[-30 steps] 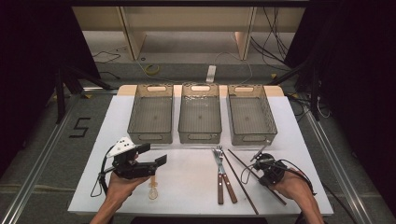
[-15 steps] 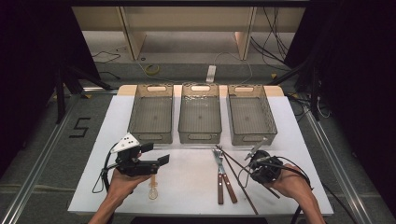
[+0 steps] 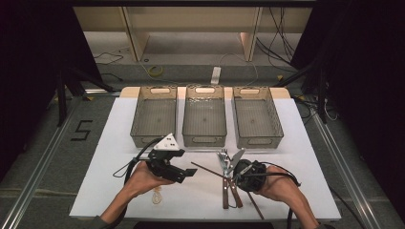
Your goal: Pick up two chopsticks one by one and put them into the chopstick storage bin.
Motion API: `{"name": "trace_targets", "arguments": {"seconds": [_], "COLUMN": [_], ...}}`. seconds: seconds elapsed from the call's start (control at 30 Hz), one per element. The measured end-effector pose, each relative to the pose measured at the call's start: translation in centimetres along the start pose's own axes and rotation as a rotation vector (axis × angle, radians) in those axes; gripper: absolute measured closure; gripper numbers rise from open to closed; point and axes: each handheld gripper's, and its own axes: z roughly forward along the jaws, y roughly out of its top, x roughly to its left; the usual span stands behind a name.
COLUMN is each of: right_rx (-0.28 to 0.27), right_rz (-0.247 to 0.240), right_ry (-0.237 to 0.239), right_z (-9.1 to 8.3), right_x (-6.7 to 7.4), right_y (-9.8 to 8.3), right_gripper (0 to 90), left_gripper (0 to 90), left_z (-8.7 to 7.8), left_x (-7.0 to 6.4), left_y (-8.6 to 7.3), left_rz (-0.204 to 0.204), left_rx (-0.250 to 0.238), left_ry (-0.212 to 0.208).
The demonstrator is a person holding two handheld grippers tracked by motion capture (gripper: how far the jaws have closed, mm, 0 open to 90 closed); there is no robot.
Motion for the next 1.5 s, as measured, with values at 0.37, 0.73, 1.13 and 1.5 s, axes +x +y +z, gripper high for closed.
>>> {"name": "trace_targets", "arguments": {"seconds": [0.37,0.73,1.13,1.5], "right_rx": [-0.001,-0.008,0.010,0.007], "right_rz": [-0.080,-0.164,-0.207,-0.252], "right_ry": [0.009,0.013,0.033,0.049], "right_z": [-0.1,0.0,0.5,0.8], "right_x": [0.8,1.9,2.5,3.3], "right_y": [1.1,1.7,2.1,2.2], "right_gripper": [85.2,85.1,85.1,85.1], "left_gripper": [25.9,41.8,63.0,79.2], "left_z": [2.2,4.0,4.6,4.7], "left_x": [-2.7,-4.4,-4.8,-5.3], "left_y": [1.3,0.6,0.2,-0.1], "left_rz": [0.217,0.368,0.411,0.456], "left_rx": [0.171,0.259,0.295,0.324], "left_ry": [-0.052,-0.089,-0.145,-0.193]}}
